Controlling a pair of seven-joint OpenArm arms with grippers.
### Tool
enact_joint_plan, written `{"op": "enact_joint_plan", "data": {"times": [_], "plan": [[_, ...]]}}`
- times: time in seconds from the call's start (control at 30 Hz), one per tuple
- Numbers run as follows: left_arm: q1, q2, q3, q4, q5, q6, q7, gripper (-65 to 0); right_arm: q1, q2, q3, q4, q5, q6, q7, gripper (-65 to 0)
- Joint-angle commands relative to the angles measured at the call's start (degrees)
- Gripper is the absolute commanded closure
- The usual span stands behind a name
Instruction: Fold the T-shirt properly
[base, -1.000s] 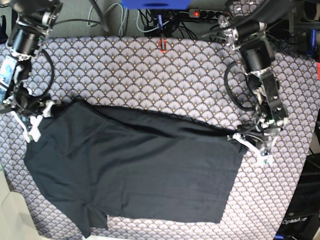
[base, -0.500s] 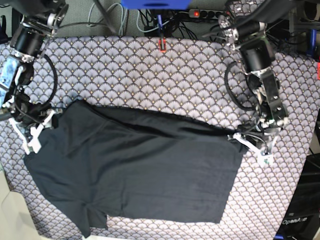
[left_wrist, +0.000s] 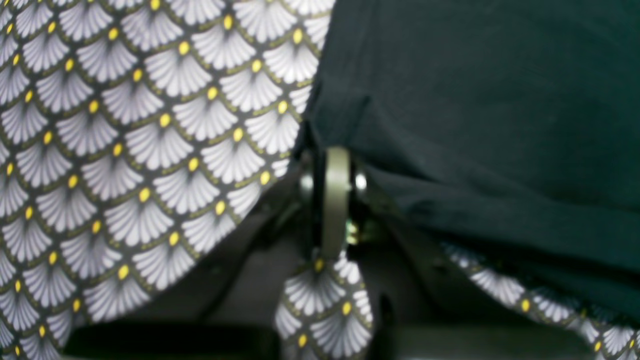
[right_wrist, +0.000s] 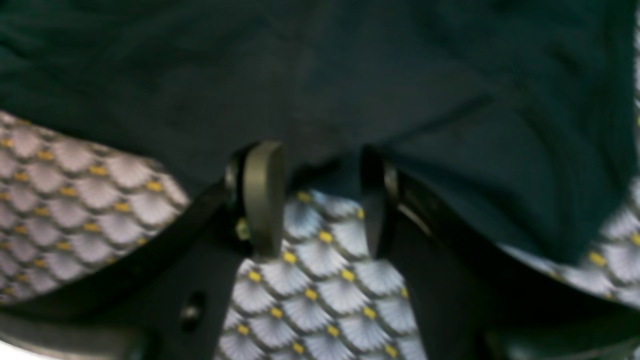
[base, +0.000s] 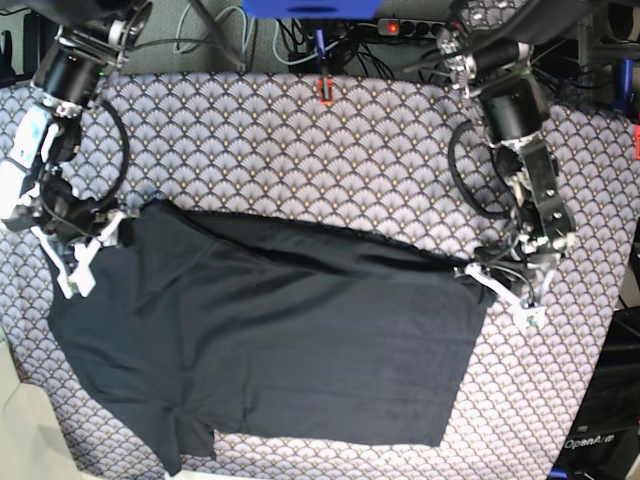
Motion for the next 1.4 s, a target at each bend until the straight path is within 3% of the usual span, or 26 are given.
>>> {"op": "enact_joint_plan", "data": {"times": [0.0, 1.37], "plan": [[-1.3, -0.5, 0.2, 1.0, -0.6, -0.2, -1.2, 0.0, 1.0, 0.8, 0.1, 0.9, 0.9, 0.2, 0.7, -27.2], [-0.5, -0.5, 0.2, 1.3, -0.6, -0.1, -1.2, 0.0, -0.4, 0.4, -0.4, 0.6, 0.5, 0.2, 4.5, -27.1]]}}
